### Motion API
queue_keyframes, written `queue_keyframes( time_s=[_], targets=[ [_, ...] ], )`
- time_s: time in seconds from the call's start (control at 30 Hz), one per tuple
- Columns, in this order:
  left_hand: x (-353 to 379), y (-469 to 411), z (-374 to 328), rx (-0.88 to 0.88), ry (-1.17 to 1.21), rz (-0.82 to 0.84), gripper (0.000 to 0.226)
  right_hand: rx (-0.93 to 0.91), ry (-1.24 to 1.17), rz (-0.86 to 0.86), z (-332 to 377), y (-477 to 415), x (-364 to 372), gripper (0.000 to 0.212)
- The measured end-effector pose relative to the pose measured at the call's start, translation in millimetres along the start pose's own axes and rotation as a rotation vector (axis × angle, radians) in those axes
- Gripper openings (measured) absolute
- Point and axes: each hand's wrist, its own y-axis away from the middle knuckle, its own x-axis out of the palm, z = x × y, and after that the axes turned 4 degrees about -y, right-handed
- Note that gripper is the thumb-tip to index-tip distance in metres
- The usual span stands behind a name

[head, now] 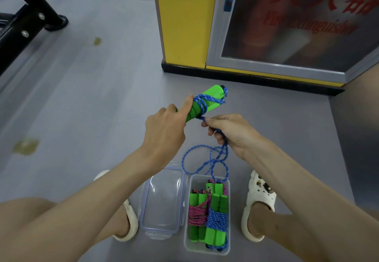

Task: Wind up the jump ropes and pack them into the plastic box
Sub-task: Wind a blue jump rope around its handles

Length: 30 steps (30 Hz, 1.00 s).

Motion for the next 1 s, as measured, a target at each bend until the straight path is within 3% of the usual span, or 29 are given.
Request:
queue_keyframes(
  time_s=[0.33, 0.47, 0.6, 0.67, 0.77, 0.83, 0.9, 1.0],
  targets=[
    [14.2, 2.3, -8.4, 0.105, -0.190, -0.216, 0.077, -0.003, -0.250, 0.154, -2.0, 1.9, 1.7, 0.025],
    [14.6, 3.8, -14.7, 0.190, -0.117, -0.255, 0.078, 0.024, -0.257, 0.070, -3.1, 1.0, -0.8, 0.044],
    [16.3, 5.9, -16.4, 0.267, 0.071, -0.230, 0.071, 0.012, -0.228, -0.034, -4.8, -0.3, -6.8, 0.042],
    [10.9, 3.7, -15.1, 0.215, 0.212, -0.122, 0.061, -0.011, -0.175, -0.056, -6.9, -2.1, -8.6, 0.039],
    [-2.2, -4.5, -8.6, -0.057, 0.677, 0.165, 0.047, -0.033, -0.086, -0.048, -8.0, -4.9, -10.2, 0.041],
    [-9.6, -11.9, -1.2, -0.248, 0.964, 0.255, 0.042, -0.061, -0.030, 0.006, -8.4, -5.4, -9.3, 0.043],
    [-10.9, -15.0, 8.1, -0.413, 1.141, 0.397, 0.046, -0.085, -0.017, 0.059, -8.7, -5.0, -6.9, 0.044],
    [-11.7, -9.0, 14.4, -0.554, 1.384, 0.758, 0.065, -0.107, -0.039, 0.082, -7.2, -5.1, -3.7, 0.043]
  ],
)
